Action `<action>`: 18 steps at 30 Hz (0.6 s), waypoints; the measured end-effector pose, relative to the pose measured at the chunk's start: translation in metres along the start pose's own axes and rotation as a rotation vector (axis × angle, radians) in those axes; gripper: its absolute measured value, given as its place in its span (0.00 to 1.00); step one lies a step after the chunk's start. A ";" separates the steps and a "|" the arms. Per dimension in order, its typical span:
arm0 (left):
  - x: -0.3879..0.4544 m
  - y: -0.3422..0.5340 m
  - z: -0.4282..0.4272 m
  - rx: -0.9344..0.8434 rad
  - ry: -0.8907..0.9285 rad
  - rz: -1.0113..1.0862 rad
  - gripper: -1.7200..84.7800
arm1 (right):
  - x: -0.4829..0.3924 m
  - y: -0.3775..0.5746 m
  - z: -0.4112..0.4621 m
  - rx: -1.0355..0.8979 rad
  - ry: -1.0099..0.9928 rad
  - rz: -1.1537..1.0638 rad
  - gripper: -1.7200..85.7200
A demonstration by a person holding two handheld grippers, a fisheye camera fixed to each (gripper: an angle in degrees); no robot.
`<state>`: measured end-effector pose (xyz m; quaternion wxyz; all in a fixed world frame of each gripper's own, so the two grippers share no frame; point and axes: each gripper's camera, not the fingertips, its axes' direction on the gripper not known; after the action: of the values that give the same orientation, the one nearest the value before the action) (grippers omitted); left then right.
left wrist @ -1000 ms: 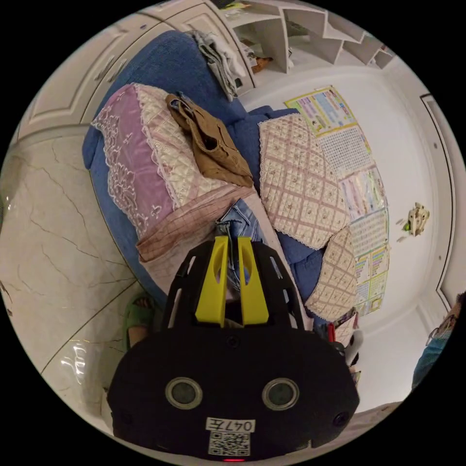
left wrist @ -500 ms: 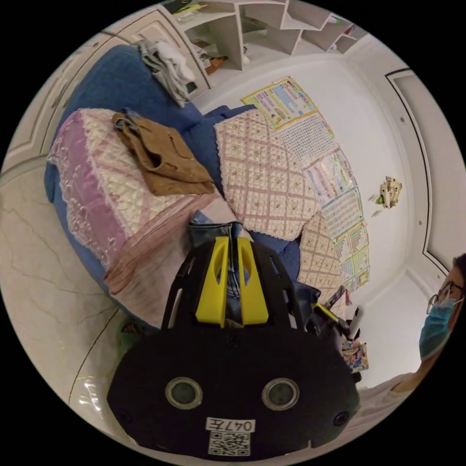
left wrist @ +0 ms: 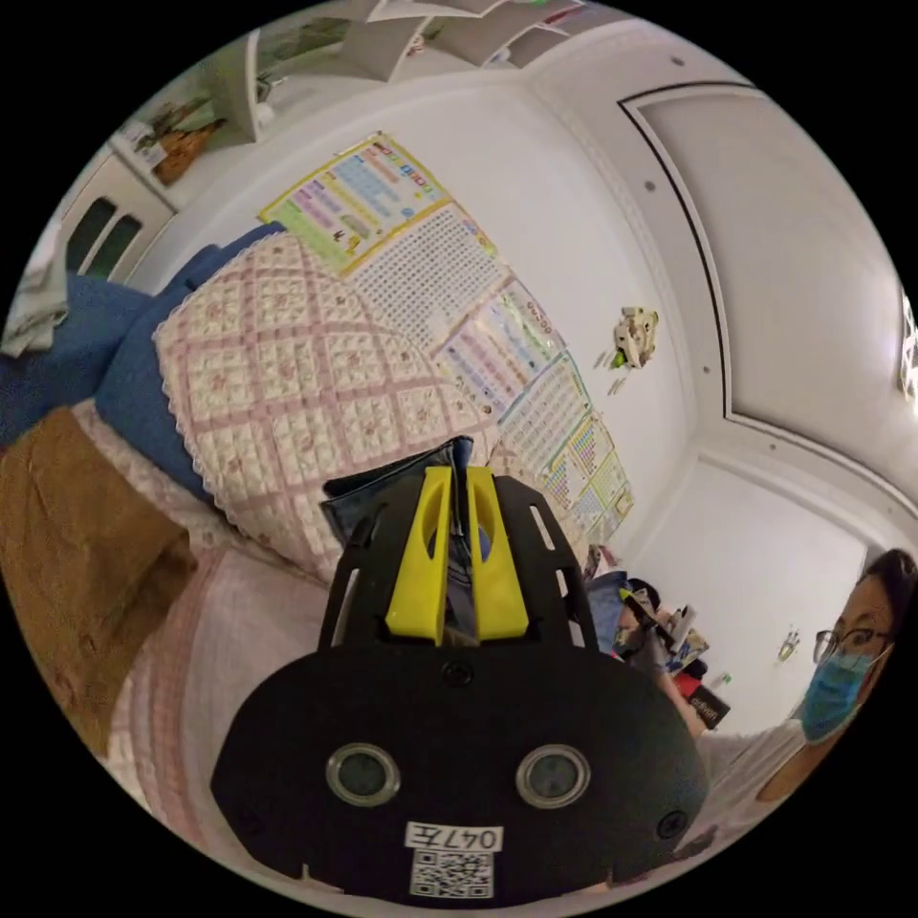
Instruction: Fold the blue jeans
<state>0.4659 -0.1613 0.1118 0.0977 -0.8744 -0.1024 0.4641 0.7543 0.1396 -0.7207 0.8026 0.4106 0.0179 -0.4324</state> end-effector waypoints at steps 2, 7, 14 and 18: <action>-0.016 0.007 0.029 -0.006 -0.014 -0.045 0.02 | 0.046 0.019 0.022 -0.014 -0.009 0.092 0.01; -0.050 0.026 0.130 -0.133 -0.144 -0.123 0.01 | 0.120 0.059 0.098 -0.177 -0.028 0.258 0.01; -0.025 0.072 0.175 -0.149 -0.169 -0.003 0.02 | 0.141 0.122 0.149 -0.138 -0.071 0.132 0.01; -0.061 0.150 0.168 -0.390 -0.417 -0.211 0.03 | 0.159 0.198 0.182 -0.331 -0.070 0.213 0.01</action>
<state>0.3064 -0.3084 0.0276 -0.0476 -0.7469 -0.2981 0.5925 0.9351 -0.0340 -0.5336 0.9005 0.2572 0.0172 -0.3503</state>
